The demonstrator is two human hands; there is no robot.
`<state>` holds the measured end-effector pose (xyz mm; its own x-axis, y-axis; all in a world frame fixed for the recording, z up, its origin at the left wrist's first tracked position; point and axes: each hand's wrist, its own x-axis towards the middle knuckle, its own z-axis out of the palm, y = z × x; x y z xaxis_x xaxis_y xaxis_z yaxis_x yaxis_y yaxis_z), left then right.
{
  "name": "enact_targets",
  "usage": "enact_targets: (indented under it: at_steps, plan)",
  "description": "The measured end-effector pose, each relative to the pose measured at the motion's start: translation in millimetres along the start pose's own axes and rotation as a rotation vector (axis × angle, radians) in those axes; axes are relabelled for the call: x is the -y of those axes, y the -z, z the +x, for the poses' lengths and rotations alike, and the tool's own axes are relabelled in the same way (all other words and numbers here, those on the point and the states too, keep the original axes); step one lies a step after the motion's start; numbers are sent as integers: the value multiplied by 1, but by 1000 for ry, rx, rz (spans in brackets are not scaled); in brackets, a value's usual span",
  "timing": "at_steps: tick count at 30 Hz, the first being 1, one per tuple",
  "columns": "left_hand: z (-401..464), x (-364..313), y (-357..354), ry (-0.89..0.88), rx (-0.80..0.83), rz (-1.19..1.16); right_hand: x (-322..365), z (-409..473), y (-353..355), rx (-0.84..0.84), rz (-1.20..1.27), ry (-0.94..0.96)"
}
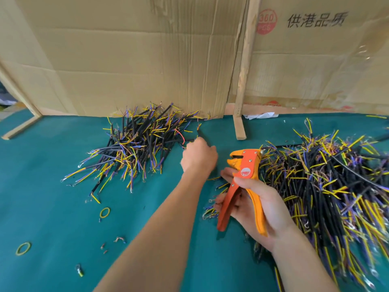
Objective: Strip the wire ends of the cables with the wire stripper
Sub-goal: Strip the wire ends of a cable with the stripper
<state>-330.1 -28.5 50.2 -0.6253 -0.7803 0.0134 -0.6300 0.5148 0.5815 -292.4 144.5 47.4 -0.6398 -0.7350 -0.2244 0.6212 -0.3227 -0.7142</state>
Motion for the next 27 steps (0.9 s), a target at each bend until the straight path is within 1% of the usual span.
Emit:
enact_targets:
  at_steps: [2,4,8,10,14,18,21,27]
  plan:
    - [14,-4,-8,-10,-8,121,0,0,0,-6,17,-2]
    - [25,-8,-11,-39,0,184,0,0,2,-14,25,-10]
    - [30,-10,-4,-26,45,167,1,2,5,-20,25,-18]
    - [21,-5,7,-41,74,56,1,2,6,-5,28,-27]
    - [-28,20,25,-170,122,-303,2,1,10,41,56,-19]
    - [-79,50,30,-180,157,-563,5,-1,12,78,123,33]
    - [-100,66,30,-198,211,-646,7,-1,14,108,130,70]
    - [-104,82,32,-207,292,-678,7,0,18,132,112,99]
